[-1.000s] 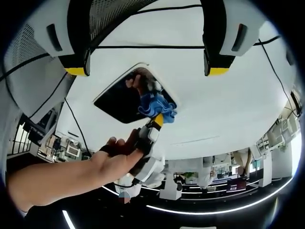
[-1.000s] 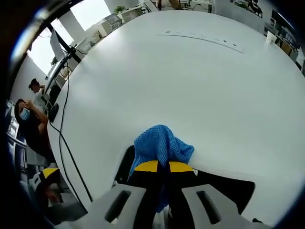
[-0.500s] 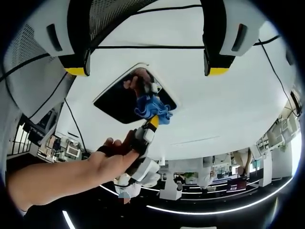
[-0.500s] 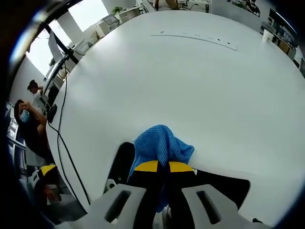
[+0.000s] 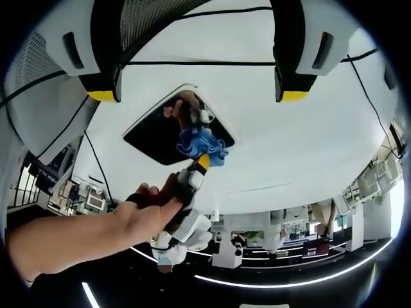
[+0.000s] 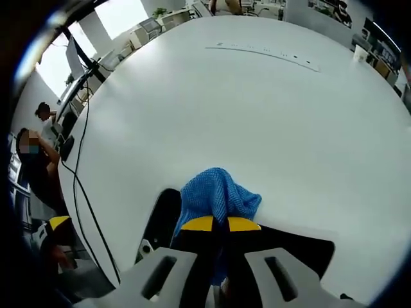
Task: Wipe the mirror surface with the cleaning cloth until all visible marks leave the cleaned area.
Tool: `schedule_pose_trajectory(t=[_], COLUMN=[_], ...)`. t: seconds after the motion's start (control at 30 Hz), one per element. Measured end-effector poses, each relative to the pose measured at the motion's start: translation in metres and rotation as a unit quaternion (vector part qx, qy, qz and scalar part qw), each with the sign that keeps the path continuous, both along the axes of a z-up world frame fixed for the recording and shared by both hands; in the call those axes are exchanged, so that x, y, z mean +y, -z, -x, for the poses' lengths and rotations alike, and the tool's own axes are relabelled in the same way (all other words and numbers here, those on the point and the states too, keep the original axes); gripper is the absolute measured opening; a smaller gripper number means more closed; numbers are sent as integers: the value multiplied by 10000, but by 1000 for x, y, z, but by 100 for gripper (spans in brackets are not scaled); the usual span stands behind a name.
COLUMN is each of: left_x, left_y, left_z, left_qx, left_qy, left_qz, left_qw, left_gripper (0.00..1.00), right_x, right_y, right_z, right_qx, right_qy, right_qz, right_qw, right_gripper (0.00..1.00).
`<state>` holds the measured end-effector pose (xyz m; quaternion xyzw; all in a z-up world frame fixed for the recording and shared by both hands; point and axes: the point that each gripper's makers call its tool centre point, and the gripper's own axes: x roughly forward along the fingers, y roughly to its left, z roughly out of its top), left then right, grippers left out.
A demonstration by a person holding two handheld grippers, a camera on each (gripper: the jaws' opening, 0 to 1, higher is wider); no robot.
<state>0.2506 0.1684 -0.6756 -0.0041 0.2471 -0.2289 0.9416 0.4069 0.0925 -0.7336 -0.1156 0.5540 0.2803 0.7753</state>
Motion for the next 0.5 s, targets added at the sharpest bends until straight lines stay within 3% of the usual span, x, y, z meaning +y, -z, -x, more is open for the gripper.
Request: schedule_pose_trajectory(t=[0.5], left_x=[2], left_y=[-4], left_z=[1], left_qx=[-63], left_qy=[-81], left_qz=[-60], left_qw=[9999], left_gripper=[99], right_x=[-6], right_y=[-2], right_z=[29], right_qx=[-22], right_qy=[167], right_qz=[-99], right_qw=[9998], right_gripper=[0])
